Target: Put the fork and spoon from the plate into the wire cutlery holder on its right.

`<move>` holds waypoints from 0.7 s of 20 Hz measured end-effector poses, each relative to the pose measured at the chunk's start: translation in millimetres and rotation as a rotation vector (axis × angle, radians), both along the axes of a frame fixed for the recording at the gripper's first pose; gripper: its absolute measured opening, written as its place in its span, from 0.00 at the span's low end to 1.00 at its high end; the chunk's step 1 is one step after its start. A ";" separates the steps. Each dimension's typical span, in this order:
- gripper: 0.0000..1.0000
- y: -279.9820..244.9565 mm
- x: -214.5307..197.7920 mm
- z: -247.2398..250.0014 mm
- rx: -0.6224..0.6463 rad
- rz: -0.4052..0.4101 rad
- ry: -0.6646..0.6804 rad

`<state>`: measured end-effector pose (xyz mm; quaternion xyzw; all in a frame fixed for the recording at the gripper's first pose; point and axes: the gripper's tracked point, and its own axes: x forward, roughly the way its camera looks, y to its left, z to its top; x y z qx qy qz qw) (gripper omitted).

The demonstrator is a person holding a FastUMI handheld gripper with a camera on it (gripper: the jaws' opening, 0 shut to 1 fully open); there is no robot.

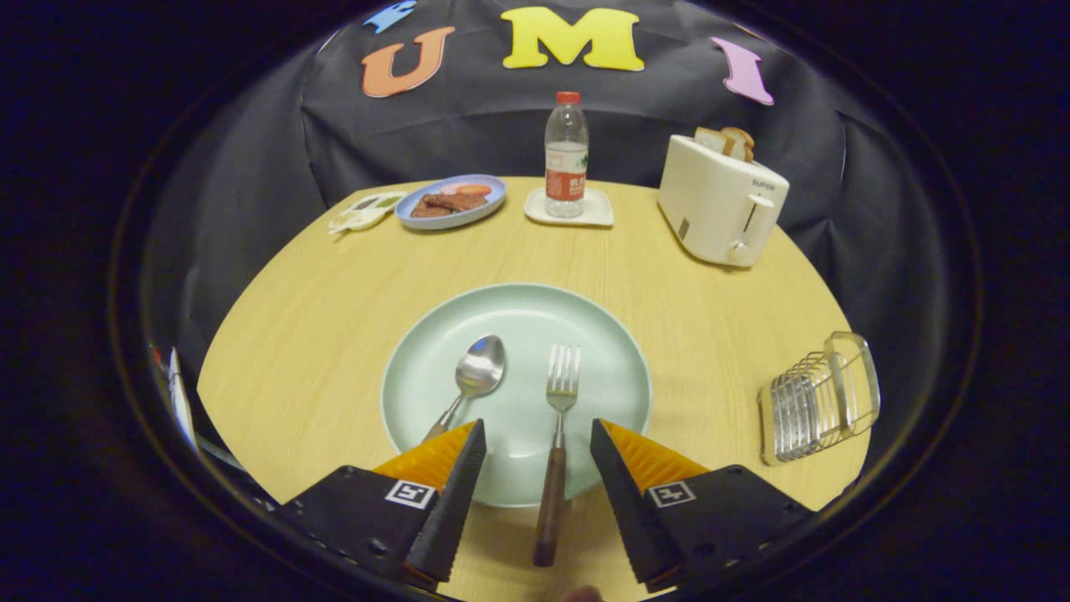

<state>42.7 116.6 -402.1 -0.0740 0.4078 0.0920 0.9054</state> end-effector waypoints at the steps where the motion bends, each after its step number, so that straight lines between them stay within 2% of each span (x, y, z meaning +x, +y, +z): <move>1: 0.72 -0.7 0.9 -4.4 -0.001 -0.009 0.016; 7: 0.38 -6.2 3.5 -20.6 -0.006 -0.055 0.081; 9: 0.17 -8.4 0.6 -20.7 0.004 -0.077 0.100; 11: 0.16 -12.3 0.5 -12.4 -0.006 -0.087 0.096; 12: 0.05 -12.6 4.2 -18.7 -0.005 -0.088 0.106; 13: 0.05 -11.0 3.4 -15.5 0.013 -0.088 0.114; 14: 0.00 -10.4 3.6 -13.0 0.029 -0.098 0.113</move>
